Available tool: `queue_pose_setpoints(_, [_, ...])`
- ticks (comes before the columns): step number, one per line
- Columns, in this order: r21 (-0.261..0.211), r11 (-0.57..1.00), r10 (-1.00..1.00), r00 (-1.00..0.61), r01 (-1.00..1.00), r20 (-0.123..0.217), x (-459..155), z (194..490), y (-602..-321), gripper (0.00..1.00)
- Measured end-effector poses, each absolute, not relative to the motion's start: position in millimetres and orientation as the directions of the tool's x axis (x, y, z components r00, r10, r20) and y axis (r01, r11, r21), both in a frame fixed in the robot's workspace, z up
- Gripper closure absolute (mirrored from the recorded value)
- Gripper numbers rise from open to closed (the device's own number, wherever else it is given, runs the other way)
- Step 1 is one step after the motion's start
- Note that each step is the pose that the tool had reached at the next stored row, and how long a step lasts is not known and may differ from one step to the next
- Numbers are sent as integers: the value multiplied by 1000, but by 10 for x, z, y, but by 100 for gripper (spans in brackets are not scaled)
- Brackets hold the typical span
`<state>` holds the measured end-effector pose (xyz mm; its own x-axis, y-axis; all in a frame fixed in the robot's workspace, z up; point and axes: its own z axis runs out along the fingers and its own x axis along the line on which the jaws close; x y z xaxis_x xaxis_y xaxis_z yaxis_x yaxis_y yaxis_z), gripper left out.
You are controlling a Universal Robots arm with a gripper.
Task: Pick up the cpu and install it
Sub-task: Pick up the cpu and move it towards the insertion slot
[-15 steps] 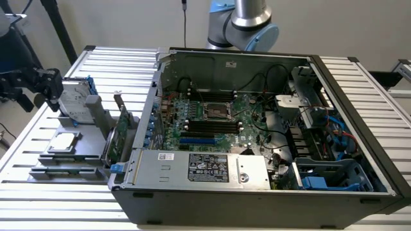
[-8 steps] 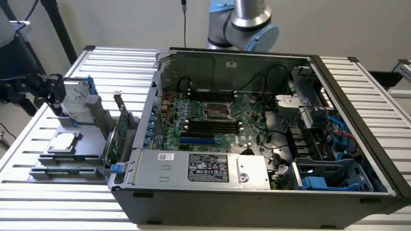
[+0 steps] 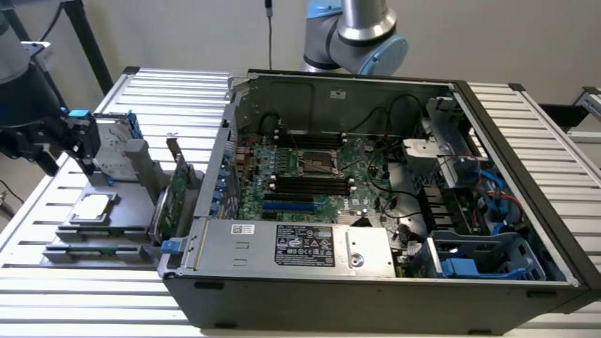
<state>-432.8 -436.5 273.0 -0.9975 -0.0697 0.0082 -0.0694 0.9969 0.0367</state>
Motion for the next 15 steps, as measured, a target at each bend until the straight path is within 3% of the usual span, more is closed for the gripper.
queue_pose_setpoints(15, [37, 997, -69, -998, -69, 8, -4328, 2457, -4364, 40])
